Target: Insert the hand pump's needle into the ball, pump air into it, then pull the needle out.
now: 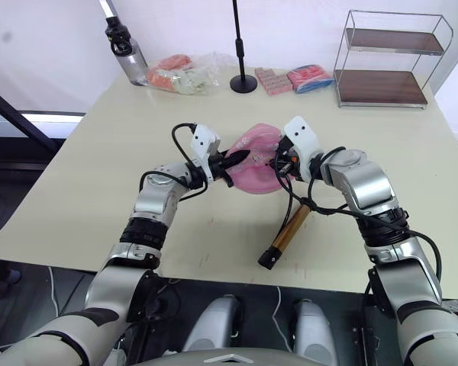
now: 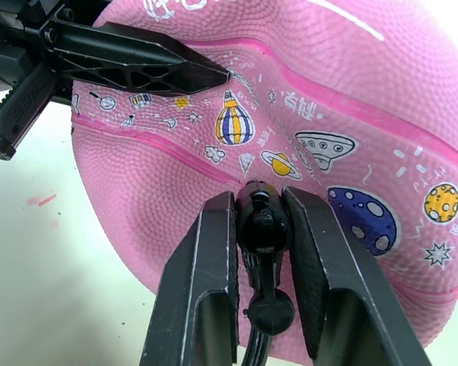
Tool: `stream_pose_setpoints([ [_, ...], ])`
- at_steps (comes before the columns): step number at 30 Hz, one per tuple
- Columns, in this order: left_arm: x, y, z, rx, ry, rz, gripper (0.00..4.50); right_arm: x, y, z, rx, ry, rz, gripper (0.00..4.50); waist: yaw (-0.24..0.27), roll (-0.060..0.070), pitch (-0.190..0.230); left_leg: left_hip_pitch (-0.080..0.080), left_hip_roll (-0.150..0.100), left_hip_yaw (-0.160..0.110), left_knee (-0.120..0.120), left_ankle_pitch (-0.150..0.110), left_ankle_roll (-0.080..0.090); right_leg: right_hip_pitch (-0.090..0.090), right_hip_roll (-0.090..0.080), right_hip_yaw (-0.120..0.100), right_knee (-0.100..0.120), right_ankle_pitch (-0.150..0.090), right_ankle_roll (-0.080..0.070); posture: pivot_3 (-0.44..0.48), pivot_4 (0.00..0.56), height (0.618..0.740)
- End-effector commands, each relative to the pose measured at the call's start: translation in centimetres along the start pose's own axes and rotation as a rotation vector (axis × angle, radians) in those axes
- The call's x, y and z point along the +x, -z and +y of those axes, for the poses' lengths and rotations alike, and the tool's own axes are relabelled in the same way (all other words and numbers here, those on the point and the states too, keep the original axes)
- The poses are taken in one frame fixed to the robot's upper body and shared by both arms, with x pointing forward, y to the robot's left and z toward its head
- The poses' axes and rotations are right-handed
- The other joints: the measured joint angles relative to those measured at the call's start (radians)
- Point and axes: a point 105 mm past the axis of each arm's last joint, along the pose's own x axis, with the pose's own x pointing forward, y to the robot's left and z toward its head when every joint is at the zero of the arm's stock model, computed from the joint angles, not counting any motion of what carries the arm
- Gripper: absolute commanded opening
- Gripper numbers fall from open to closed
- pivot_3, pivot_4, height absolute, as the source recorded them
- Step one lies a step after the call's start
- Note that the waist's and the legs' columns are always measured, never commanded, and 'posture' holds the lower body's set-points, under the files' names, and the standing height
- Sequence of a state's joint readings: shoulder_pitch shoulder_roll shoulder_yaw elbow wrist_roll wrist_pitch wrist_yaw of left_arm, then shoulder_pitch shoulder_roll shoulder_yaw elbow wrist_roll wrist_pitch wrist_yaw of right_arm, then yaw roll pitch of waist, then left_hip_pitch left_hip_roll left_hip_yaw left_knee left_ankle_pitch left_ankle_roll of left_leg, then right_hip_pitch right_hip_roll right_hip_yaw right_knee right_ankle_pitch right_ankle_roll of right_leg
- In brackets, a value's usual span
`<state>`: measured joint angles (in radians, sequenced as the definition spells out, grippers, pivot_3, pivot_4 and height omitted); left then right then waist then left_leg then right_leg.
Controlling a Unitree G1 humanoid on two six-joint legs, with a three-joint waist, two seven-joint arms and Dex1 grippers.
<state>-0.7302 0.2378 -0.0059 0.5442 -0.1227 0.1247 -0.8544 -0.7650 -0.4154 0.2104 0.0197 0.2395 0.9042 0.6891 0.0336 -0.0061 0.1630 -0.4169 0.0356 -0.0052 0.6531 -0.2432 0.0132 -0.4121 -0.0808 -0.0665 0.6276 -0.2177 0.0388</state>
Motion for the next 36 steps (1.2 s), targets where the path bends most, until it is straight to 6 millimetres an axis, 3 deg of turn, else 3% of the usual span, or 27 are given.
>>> stream_pose_setpoints([
  [1, 0.3, 2.4, -1.2, -0.048, 0.034, 0.074, 0.0, -0.4, -1.1, 0.1, -0.107, 0.006, -0.007, 0.4, 0.0, 0.0, 0.0, 0.0, 0.0, 0.0, 0.0, 0.0, 0.0, 0.0, 0.0, 0.0, 0.0, 0.0, 0.0, 0.0, 0.15, 0.74],
  [12, 0.5, 2.4, -1.2, -0.048, 0.032, 0.069, 0.0, -0.1, -1.1, 0.2, -0.459, 0.011, 0.203, 0.4, 0.001, 0.0, 0.0, 0.001, 0.0, 0.0, 0.001, 0.0, 0.0, 0.001, 0.0, 0.0, 0.001, 0.0, 0.0, 0.0, 0.15, 0.74],
  [19, 0.8, 2.4, -1.4, -0.048, 0.036, 0.067, 0.0, 0.6, -1.5, 1.4, -0.596, -0.092, 0.273, 0.4, 0.003, 0.0, -0.001, 0.001, 0.0, 0.0, 0.002, 0.0, 0.0, 0.001, 0.0, 0.0, 0.002, 0.0, 0.0, 0.0, 0.15, 0.74],
  [24, 0.9, 2.3, -1.2, -0.047, 0.035, 0.065, 0.0, 1.2, -1.6, 2.0, -0.627, -0.144, 0.296, 0.4, 0.002, 0.0, -0.001, 0.001, 0.0, 0.0, 0.003, 0.0, 0.0, 0.001, 0.0, 0.0, 0.003, 0.0, 0.0, 0.0, 0.15, 0.74],
  [36, 1.2, 2.2, -1.2, -0.054, 0.033, 0.058, 0.0, 2.8, 0.4, 0.7, -0.652, -0.124, 0.424, 0.4, -0.002, 0.0, -0.001, 0.002, 0.0, 0.0, 0.016, 0.0, 0.0, 0.001, 0.0, 0.001, 0.015, 0.0, 0.0, 0.0, 0.15, 0.74],
])
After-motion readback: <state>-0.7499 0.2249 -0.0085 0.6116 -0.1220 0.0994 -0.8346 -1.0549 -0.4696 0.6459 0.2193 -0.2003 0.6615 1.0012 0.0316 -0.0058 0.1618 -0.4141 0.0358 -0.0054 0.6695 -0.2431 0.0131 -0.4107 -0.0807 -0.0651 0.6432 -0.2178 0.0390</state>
